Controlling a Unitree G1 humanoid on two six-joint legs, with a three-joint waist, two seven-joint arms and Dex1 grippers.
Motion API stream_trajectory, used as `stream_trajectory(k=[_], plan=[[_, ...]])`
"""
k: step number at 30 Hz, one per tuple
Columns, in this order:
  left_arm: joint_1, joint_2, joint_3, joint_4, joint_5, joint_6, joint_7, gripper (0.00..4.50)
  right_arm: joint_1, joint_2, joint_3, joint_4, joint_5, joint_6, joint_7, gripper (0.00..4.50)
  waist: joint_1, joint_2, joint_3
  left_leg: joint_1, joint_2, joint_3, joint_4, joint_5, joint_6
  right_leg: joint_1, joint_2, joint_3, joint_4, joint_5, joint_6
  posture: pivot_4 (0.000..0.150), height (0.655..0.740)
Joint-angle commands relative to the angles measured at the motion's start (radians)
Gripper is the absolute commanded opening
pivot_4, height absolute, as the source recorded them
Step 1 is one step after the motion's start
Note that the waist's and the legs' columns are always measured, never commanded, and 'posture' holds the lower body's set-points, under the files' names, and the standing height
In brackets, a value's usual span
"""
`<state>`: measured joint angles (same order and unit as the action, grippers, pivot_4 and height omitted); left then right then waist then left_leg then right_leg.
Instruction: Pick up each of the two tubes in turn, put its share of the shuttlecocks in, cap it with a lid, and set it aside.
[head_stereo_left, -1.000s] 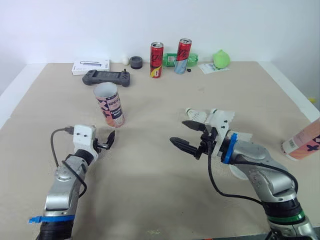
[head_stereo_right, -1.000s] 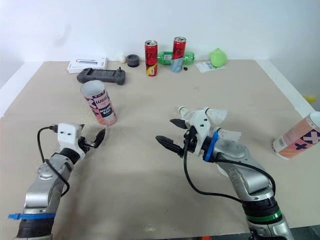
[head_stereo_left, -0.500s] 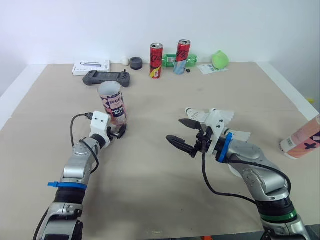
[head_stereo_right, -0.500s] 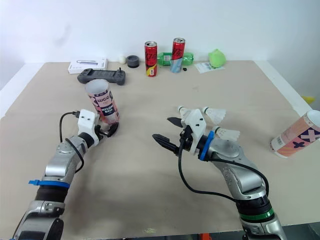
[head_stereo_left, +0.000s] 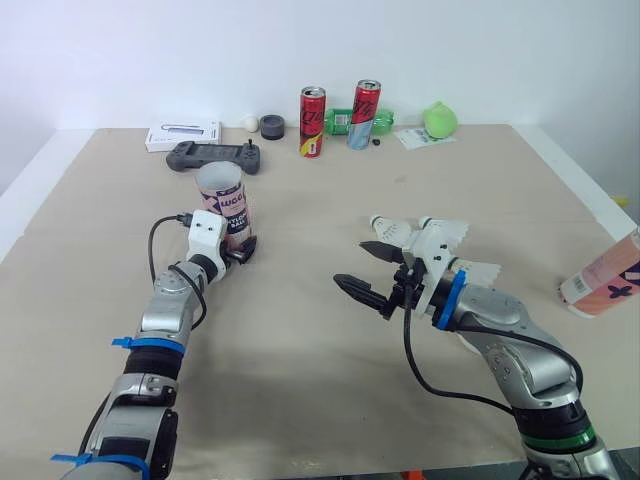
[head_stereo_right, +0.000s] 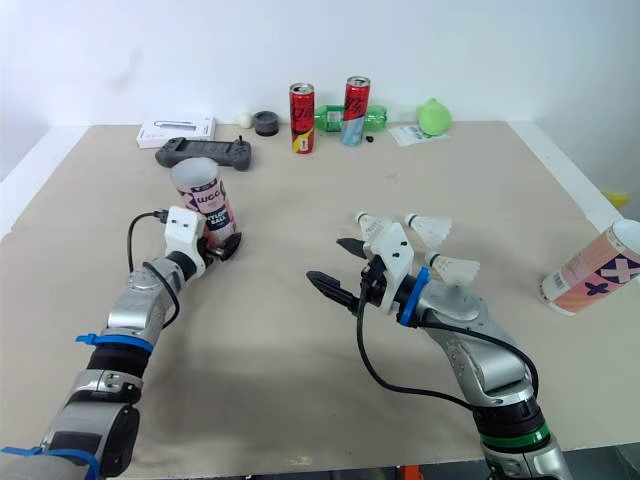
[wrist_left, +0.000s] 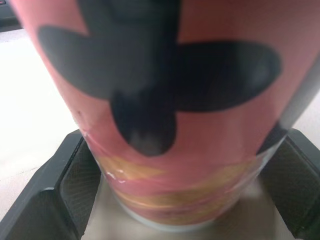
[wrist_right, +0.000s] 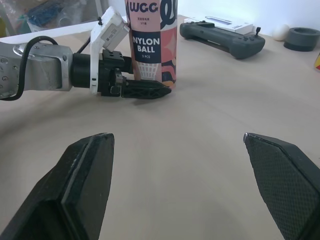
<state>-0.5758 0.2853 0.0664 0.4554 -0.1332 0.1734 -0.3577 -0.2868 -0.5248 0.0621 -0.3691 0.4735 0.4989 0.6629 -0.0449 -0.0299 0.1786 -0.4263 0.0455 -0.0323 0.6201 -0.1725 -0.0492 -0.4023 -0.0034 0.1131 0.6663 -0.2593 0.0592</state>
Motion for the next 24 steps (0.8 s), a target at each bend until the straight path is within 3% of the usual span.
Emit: stream_trajectory(k=[1,2,10,13,18,24], plan=[[0.004,-0.011,-0.007,0.022,0.013,-0.01,0.004,3.97,-0.003,0.006,-0.03,-0.048,0.009,-0.006,-0.01,4.5,0.0,0.0,0.0,0.0,0.0,0.0,0.0,0.0,0.0,0.0,0.0,0.0,0.0,0.0,0.0,0.15,0.74],[0.005,-0.011,-0.006,0.02,0.014,-0.01,0.007,3.7,-0.003,0.006,-0.03,-0.049,0.009,-0.004,-0.011,4.5,0.0,0.0,0.0,0.0,0.0,0.0,0.0,0.0,0.0,0.0,0.0,0.0,0.0,0.0,0.0,0.15,0.74],[0.024,-0.002,0.001,0.002,0.014,-0.005,0.007,3.7,0.009,0.021,-0.034,-0.056,-0.006,-0.002,-0.049,4.5,-0.001,0.0,0.0,0.0,0.0,0.0,0.0,0.0,0.0,0.0,0.0,0.0,0.0,0.0,0.0,0.15,0.74],[0.042,0.011,0.015,-0.037,0.017,-0.039,0.019,3.7,0.031,0.041,-0.045,-0.016,-0.112,-0.015,-0.177,4.5,-0.001,0.0,0.0,0.0,0.0,0.0,0.0,0.0,0.0,0.0,0.0,0.0,0.0,0.0,0.0,0.15,0.74],[0.104,0.074,0.009,-0.151,0.086,-0.118,0.053,3.7,0.055,0.118,-0.088,0.053,-0.224,-0.005,-0.373,4.5,-0.004,0.0,0.0,-0.001,0.001,0.001,-0.002,0.0,0.0,-0.003,0.0,0.001,0.0,0.0,-0.001,0.15,0.74],[0.137,0.155,-0.024,-0.217,0.206,-0.186,0.091,3.7,-0.018,0.196,-0.097,0.193,-0.218,-0.051,-0.372,4.5,-0.003,0.0,0.0,-0.001,0.001,0.002,-0.002,0.0,0.0,-0.004,0.001,0.001,0.0,0.001,-0.002,0.15,0.74]])
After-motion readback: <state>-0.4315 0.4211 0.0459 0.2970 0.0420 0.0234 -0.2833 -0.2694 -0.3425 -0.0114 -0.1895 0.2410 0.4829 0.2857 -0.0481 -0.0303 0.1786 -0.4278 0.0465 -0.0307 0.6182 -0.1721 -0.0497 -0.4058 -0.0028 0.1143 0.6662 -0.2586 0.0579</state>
